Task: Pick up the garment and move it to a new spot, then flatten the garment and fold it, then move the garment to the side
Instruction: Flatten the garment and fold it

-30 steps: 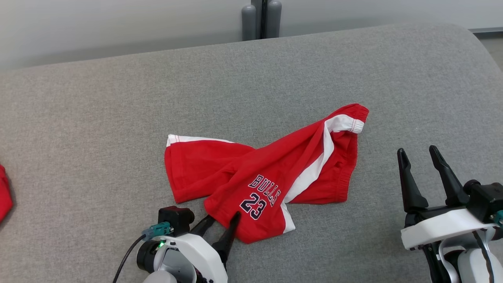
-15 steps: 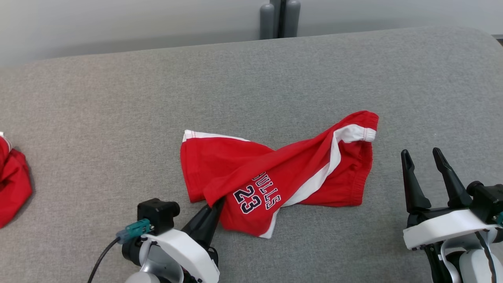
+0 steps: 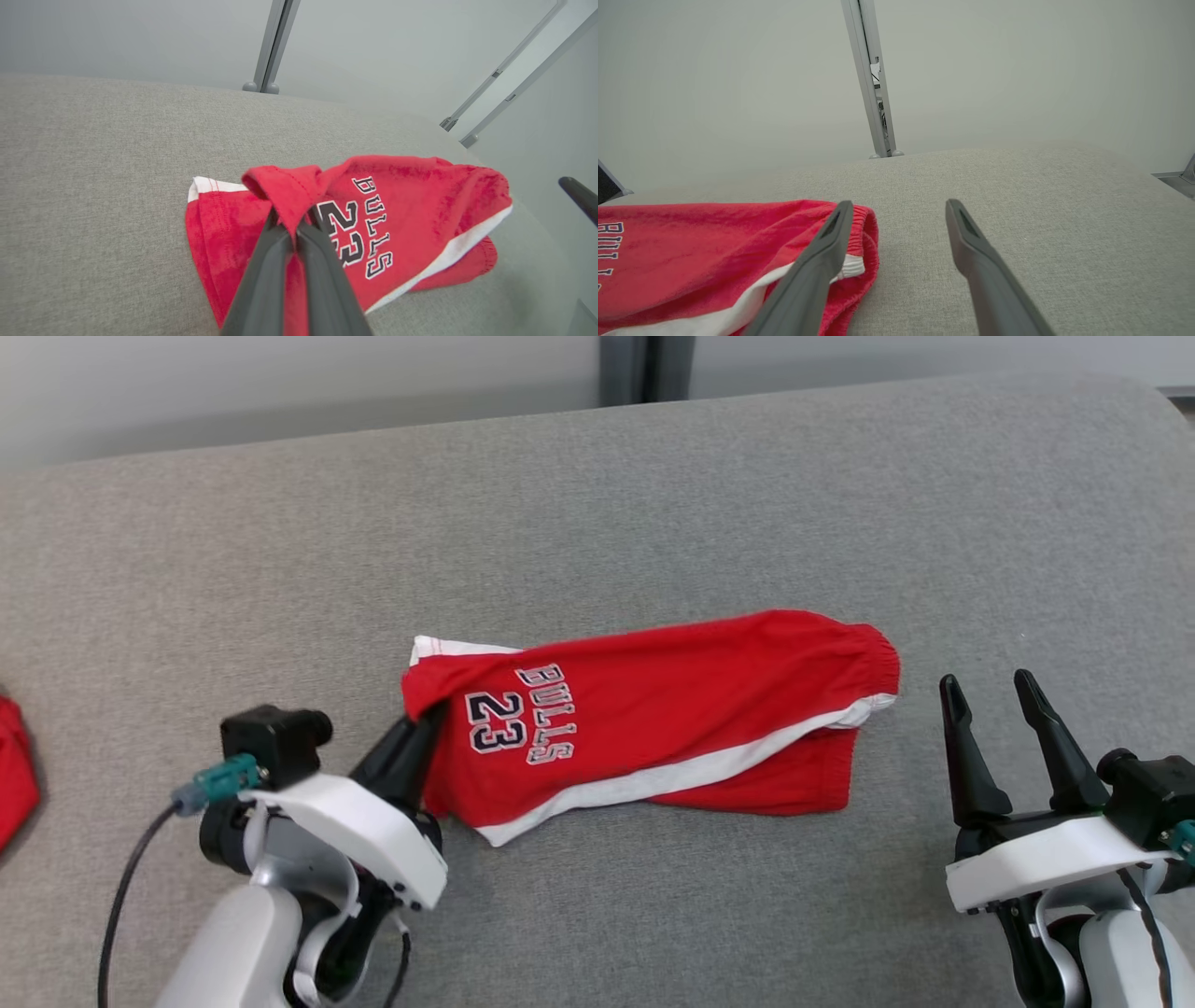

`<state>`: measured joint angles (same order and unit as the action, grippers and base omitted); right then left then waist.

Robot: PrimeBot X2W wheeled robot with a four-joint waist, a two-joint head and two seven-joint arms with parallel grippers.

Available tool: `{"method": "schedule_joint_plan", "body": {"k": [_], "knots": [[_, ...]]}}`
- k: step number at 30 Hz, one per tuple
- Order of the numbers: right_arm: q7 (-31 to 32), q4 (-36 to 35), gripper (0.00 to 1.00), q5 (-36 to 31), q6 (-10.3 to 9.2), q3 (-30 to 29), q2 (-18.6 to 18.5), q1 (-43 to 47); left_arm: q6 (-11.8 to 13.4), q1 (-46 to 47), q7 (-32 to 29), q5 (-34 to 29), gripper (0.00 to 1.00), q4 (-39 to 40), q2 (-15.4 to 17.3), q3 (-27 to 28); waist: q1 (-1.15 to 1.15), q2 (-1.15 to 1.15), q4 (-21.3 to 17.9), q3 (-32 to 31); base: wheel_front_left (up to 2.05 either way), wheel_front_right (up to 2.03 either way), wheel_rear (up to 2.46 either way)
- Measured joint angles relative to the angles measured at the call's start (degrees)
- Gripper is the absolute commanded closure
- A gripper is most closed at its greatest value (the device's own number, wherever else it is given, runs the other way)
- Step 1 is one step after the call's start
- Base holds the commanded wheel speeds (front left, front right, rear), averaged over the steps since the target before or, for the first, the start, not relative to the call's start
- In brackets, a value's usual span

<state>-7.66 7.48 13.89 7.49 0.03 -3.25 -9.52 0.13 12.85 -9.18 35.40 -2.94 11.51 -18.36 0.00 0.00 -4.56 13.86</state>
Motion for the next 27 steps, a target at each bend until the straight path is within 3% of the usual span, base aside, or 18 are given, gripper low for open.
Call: {"method": "schedule_joint_plan", "body": {"k": [14, 15, 16, 17, 23, 27], "knots": [[-0.77, 1.48, 0.00, 0.82, 0.00, 0.96, 0.13, -1.19, -1.97, 14.19, 3.97, 1.20, 0.98, -23.26, -1.08, 2.83, 0.00, 0.00, -3.93, 2.23, 0.00, 0.00, 0.00], [-0.77, 1.59, 0.00, 0.83, 0.00, 0.96, 0.13, -1.20, -2.19, 14.86, 4.28, 1.20, 0.55, -24.84, -1.14, 2.81, 0.00, 0.00, -4.05, 2.27, 0.00, 0.00, 0.00], [-0.78, 1.66, 0.00, 0.89, 0.00, 1.03, 0.14, -1.21, -2.61, 15.45, 4.55, 1.19, 0.55, -26.31, -1.19, 2.64, 0.00, 0.00, -4.13, 2.26, 0.00, 0.00, 0.00], [-0.80, 1.79, 0.00, 1.03, -0.01, 1.05, 0.16, -1.24, -2.78, 15.89, 5.43, 1.05, 0.00, -27.57, -1.26, 2.56, 0.00, 0.00, -4.17, 2.23, 0.00, 0.00, 0.00], [-1.01, 1.96, 0.00, 1.10, 0.00, 1.13, 0.21, -1.44, -2.38, 17.03, 13.13, -1.46, 0.00, -32.17, -1.62, 2.26, 0.00, 0.00, -3.81, 1.52, 0.00, 0.00, 0.00], [-1.03, 2.09, 0.00, 0.68, -0.01, 1.18, 0.26, -1.46, -0.27, 16.46, 20.79, -3.33, 0.00, -31.81, -1.75, 3.09, 0.00, 0.00, -3.03, 0.79, 0.00, 0.00, 0.00]]}}
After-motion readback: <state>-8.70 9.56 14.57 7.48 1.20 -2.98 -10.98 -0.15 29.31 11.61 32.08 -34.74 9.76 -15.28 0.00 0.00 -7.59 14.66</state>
